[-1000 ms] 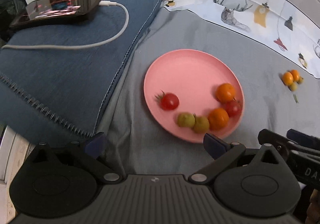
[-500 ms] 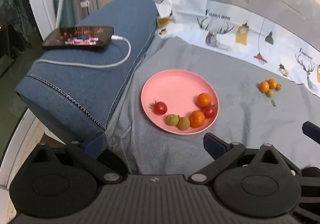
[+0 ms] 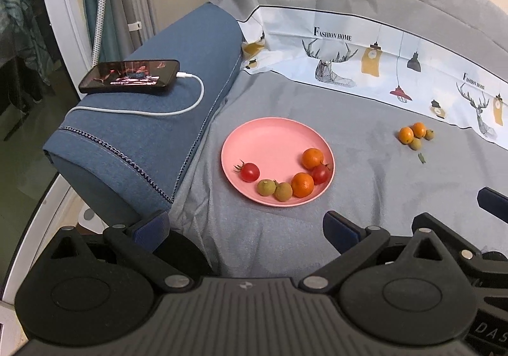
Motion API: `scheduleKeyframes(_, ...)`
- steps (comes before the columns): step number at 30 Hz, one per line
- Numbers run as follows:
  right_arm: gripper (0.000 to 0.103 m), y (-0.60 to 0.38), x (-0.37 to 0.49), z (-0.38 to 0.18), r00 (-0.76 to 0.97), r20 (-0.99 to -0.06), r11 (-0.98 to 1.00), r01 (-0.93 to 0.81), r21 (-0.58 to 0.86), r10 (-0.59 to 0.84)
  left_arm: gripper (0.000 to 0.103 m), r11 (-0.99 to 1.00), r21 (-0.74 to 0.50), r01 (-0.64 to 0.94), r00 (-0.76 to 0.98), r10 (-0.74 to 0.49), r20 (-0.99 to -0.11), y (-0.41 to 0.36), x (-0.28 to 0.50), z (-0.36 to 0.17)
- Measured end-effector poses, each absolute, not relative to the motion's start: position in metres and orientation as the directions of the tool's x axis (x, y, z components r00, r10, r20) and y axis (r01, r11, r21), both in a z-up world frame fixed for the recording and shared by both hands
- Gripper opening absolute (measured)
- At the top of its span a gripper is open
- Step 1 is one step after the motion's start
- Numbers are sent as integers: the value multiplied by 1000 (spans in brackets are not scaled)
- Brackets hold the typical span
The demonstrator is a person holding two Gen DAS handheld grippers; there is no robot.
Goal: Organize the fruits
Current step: 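Withdraw both open tools from the pink plate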
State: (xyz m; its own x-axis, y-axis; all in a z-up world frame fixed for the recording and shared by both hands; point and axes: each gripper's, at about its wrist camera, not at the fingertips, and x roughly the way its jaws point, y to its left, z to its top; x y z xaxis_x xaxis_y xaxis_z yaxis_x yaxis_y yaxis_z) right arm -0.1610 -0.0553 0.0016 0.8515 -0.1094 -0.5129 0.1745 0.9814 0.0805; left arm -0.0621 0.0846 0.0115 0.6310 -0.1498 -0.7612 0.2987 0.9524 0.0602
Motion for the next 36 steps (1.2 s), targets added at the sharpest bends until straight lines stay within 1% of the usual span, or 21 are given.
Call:
scheduleKeyframes(22,95,-56,-165,2,852,-512,979,181,91,-110,103,951,72,302,638,-145,-756,85,-65,15)
scheduleKeyframes(36,102,-61,-160,-3,845,-527,978,175,116,-89,103,948,90,306,632,-132,-764,82,-62,11)
